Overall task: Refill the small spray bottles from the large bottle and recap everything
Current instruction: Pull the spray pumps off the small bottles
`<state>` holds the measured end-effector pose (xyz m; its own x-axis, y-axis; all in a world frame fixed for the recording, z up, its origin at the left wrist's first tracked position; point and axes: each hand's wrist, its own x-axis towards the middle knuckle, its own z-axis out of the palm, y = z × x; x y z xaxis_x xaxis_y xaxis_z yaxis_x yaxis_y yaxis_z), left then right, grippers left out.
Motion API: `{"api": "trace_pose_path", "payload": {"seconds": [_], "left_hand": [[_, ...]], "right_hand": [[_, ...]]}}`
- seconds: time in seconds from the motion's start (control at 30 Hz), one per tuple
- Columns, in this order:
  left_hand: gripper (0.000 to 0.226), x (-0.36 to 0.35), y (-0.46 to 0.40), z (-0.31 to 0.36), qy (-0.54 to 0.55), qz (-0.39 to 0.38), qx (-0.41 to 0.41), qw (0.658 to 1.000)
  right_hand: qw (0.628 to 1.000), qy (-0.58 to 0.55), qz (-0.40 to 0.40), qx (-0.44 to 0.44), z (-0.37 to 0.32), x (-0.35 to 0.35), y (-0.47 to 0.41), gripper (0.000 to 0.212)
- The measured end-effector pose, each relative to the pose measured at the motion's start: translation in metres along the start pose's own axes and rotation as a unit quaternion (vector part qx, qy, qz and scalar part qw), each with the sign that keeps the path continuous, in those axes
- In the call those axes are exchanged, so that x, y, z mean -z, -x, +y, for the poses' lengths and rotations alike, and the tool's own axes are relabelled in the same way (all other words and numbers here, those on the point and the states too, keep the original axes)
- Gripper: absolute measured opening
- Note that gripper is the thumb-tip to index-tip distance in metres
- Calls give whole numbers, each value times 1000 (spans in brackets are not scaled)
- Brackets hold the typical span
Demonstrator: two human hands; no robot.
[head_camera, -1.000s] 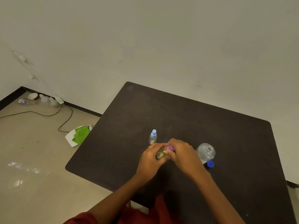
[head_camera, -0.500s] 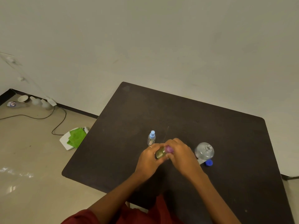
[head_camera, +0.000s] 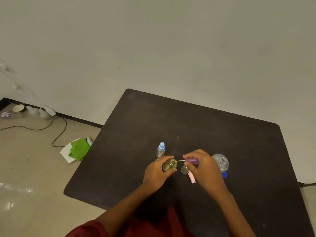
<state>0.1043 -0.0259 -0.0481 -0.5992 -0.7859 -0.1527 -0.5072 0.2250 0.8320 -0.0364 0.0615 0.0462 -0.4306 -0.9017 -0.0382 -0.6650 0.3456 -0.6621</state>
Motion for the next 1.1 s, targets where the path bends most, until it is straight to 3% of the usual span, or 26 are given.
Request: {"api": "trace_pose_path", "payload": {"seconds": [0.2, 0.27, 0.47, 0.77, 0.93, 1.1], "left_hand": [[50, -9, -11, -14, 31, -43, 49, 997], [50, -12, -13, -17, 46, -50, 62, 996], [49, -17, -14, -27, 48, -63, 60, 995], [60, -13, -12, -35, 3, -71, 35, 997], [56, -4, -13, -42, -19, -85, 49, 995], [50, 6, -12, -55, 37, -62, 146, 987]], "right_hand": [[986, -59, 141, -71, 10, -3, 6, 20], [983, -79, 148, -74, 10, -12, 10, 23], [996, -24, -21, -83, 29, -63, 23, 39], [976, 110, -179, -54, 57, -109, 21, 51], [968, 155, -193, -30, 67, -120, 18, 56], [973, 182, -138, -37, 70, -131, 19, 52]]}}
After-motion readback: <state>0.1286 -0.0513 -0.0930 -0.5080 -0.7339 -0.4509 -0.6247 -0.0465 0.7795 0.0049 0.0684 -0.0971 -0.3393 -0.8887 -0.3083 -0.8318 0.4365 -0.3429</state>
